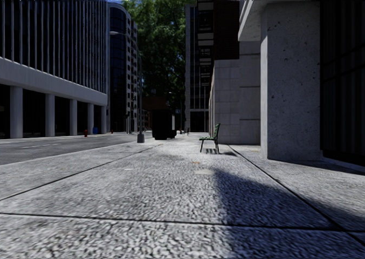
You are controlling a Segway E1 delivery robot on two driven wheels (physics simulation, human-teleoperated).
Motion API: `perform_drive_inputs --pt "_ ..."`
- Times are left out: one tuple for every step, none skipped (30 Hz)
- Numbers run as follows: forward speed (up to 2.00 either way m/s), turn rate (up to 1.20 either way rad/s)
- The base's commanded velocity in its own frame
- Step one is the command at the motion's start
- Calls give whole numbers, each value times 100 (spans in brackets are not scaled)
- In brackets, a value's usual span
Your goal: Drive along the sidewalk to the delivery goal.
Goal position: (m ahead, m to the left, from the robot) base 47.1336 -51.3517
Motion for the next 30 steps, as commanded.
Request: perform_drive_inputs --pt "198 36" --pt "198 36" --pt "198 36" --pt "198 36" --pt "198 36" --pt "198 34" --pt "198 27" --pt "198 27" --pt "198 0" --pt "198 0" --pt "198 0" --pt "198 0" --pt "198 0" --pt "198 0" --pt "198 0" --pt "198 0" --pt "198 0" --pt "198 0" --pt "198 0" --pt "198 0" --pt "198 0" --pt "198 0" --pt "198 0" --pt "198 0" --pt "198 0" --pt "198 0" --pt "198 0" --pt "198 0" --pt "198 0" --pt "198 0"
